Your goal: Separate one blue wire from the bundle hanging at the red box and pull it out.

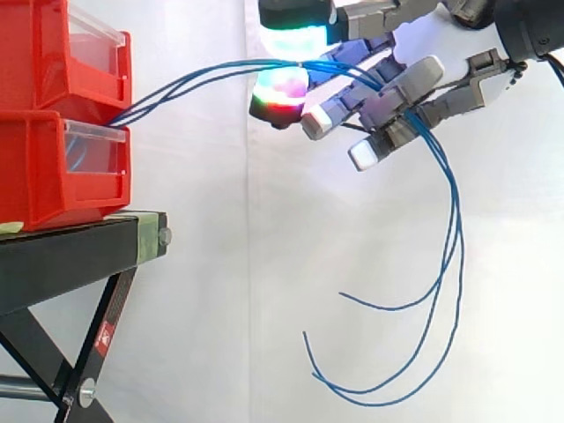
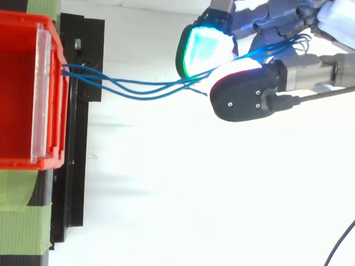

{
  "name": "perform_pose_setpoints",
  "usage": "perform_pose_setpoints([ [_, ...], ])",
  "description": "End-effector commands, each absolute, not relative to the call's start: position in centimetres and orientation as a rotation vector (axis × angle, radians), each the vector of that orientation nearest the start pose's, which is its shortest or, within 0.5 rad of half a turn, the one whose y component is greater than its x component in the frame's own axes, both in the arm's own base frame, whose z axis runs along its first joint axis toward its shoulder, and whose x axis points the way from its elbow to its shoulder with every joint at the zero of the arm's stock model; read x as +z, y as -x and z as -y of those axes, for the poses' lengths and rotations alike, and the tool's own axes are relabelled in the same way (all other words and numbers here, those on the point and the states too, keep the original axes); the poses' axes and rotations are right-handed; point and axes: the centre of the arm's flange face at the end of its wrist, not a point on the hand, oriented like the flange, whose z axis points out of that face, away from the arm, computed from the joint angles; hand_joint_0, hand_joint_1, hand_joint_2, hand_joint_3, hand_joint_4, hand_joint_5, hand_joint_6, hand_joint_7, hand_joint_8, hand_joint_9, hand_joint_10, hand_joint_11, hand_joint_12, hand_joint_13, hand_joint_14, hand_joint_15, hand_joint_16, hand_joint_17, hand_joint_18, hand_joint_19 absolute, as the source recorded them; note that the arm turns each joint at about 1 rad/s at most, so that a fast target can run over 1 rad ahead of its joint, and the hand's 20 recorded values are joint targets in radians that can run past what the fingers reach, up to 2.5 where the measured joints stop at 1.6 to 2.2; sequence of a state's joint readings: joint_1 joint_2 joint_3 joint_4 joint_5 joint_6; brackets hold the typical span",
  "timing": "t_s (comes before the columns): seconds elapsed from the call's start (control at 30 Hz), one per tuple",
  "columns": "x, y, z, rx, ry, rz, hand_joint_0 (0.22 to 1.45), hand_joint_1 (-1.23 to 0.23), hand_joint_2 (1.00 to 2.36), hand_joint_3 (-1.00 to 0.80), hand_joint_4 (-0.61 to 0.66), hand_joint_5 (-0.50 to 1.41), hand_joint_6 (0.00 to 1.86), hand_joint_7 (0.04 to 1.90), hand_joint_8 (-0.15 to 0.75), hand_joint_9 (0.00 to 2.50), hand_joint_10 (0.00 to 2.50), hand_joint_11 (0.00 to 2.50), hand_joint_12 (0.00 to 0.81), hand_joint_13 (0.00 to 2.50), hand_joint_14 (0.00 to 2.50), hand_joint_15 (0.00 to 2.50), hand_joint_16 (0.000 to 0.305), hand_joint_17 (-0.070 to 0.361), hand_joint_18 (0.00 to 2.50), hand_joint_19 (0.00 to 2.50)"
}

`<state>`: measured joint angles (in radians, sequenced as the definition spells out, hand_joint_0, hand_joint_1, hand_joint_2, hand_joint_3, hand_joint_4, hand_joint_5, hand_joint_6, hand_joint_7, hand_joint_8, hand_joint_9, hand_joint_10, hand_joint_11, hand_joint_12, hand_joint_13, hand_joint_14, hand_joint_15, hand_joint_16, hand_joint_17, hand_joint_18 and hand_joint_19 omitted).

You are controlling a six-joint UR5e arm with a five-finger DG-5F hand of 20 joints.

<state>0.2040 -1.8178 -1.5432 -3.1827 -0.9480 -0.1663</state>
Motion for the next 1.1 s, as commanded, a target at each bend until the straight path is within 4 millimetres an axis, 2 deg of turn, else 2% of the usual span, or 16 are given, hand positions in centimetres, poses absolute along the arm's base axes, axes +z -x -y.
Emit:
perform_pose_setpoints([
  [0.0,37.2,-56.7,7.8,0.588,-1.363,-1.207,0.55,-0.68,1.0,-0.48,0.15,-0.24,0.79,1.08,0.291,0.75,0.01,1.51,0.301,1.1,2.5,0.4,0.056,0.126,0.8,0.91],
  [0.17,37.1,-56.6,7.8,0.602,-1.379,-1.195,0.58,-0.68,1.01,-0.43,0.14,-0.24,0.79,1.1,0.281,0.76,0.01,1.52,0.296,1.1,2.5,0.41,0.055,0.124,0.78,0.91],
  [0.23,37.1,-56.6,7.8,0.605,-1.388,-1.193,0.63,-0.75,1.01,-0.4,0.14,-0.24,0.8,1.07,0.272,0.76,0.01,1.51,0.288,1.1,2.5,0.43,0.054,0.122,0.78,0.91],
  [0.4,37.0,-56.4,7.7,0.632,-1.426,-1.175,0.67,-0.79,1.01,-0.38,0.14,-0.24,0.82,1.06,0.267,0.74,0.01,1.52,0.291,1.11,2.5,0.44,0.053,0.119,0.78,0.91],
  [0.7,37.1,-56.5,7.2,0.69,-1.466,-1.136,0.65,-0.7,1.01,-0.38,0.15,-0.24,0.84,1.04,0.272,0.76,0.01,1.52,0.291,1.12,2.5,0.42,0.052,0.117,0.79,0.92],
  [0.83,37.0,-56.5,6.9,0.698,-1.475,-1.132,0.56,-0.67,1.0,-0.5,0.17,-0.24,0.83,1.05,0.286,0.76,0.01,1.51,0.3,1.13,2.5,0.42,0.055,0.123,0.79,0.92],
  [1.07,37.0,-56.4,6.8,0.69,-1.472,-1.144,0.5,-0.66,1.0,-0.5,0.2,-0.25,0.83,1.04,0.319,0.75,0.01,1.52,0.324,1.14,2.5,0.38,0.059,0.133,0.82,0.92],
])
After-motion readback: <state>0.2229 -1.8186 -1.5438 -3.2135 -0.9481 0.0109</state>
